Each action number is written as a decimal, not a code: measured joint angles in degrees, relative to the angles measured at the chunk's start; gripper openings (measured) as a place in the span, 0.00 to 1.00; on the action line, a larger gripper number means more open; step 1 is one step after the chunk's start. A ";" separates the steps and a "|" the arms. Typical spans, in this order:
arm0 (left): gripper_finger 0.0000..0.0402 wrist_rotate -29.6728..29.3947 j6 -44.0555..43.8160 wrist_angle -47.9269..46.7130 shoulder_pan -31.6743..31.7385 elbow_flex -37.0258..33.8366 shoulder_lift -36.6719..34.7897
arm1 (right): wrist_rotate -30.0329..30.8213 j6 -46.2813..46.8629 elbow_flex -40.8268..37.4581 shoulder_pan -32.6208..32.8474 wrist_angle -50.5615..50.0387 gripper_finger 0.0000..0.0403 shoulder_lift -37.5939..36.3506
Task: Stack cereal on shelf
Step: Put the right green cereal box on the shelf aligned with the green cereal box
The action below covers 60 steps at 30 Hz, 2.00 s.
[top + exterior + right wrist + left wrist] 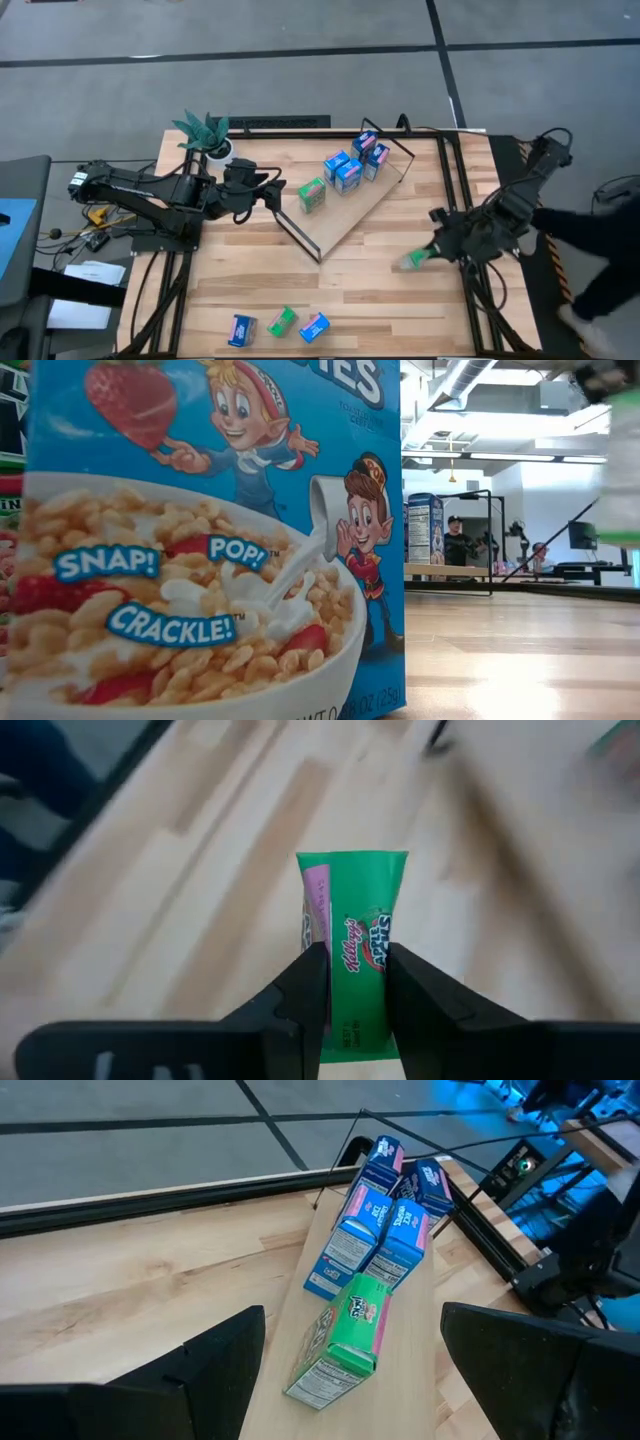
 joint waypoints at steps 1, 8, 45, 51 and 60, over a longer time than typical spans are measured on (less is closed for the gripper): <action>0.73 0.00 -0.01 0.00 0.00 0.00 -0.01 | 0.74 -3.51 0.82 -1.69 0.40 0.29 0.04; 0.73 1.86 0.00 1.02 0.42 0.00 -0.86 | 1.84 -25.65 6.04 -15.74 5.65 0.29 0.57; 0.73 8.89 8.50 -6.36 3.06 0.02 -18.06 | -28.07 -61.83 33.38 -47.94 15.54 0.29 47.65; 0.73 9.07 9.03 -8.65 3.06 0.01 -18.93 | -31.18 -62.58 35.68 -48.76 13.65 0.29 50.10; 0.73 8.41 10.90 -8.66 3.06 0.00 -19.32 | -34.09 -63.23 35.57 -51.89 13.33 0.29 50.89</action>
